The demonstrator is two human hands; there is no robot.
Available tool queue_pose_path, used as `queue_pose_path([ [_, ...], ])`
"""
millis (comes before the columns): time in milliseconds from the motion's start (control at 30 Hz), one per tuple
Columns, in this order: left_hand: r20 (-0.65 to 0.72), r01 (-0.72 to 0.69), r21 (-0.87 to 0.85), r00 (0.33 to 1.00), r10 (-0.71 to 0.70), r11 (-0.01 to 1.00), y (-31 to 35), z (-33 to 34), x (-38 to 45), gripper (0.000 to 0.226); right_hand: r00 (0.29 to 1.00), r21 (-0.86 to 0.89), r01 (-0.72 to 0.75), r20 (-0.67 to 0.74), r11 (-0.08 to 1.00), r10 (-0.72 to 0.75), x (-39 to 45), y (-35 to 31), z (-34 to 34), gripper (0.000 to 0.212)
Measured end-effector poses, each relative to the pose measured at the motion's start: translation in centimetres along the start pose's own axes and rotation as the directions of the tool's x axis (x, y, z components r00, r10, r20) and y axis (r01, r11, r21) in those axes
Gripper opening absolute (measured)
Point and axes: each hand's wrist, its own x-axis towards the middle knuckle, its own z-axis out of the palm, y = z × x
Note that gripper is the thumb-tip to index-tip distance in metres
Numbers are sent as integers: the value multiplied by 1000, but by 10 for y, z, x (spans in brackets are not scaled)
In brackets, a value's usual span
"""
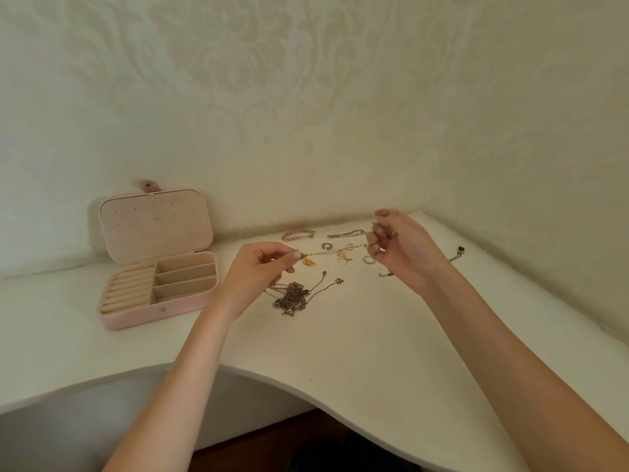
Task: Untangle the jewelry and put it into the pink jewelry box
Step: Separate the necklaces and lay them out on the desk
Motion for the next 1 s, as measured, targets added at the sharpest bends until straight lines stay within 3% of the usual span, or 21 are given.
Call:
queue_pose_path([
  [100, 5, -18, 2, 1000, 18, 1000, 1, -2, 1, 12, 995, 3, -49, 89, 999, 48, -3, 4, -11, 11],
  [300, 3, -23, 57, 1000, 23, 998, 4, -6, 9, 16, 976, -452, -2, 193, 892, 100, -11, 8, -24, 20],
  [367, 45, -7, 126, 999, 2, 992, 4, -6, 10, 17, 975, -445, 5, 202, 896, 95, -11, 9, -25, 17],
  [433, 94, 6, 198, 995, -25, 980, 5, -6, 10, 21, 979, -306, -2, 196, 952, 65, -9, 9, -25, 16],
  [533, 137, 17, 251, 989, -53, 968, 2, -6, 11, 26, 988, -60, 4, 152, 998, 6, -5, 4, -25, 15],
  [600, 133, 6, 263, 990, -42, 965, -3, -7, 12, 25, 994, -44, 21, 110, 999, -17, -4, 1, -28, 15],
  [800, 74, -51, 279, 997, 31, 959, -13, -8, 12, 26, 996, -234, 49, -60, 971, -65, -1, 4, -37, 15],
  [1000, 33, -94, 229, 996, 88, 969, -15, -6, 8, 25, 951, -441, 85, -233, 893, -205, -2, 9, -36, 14],
])
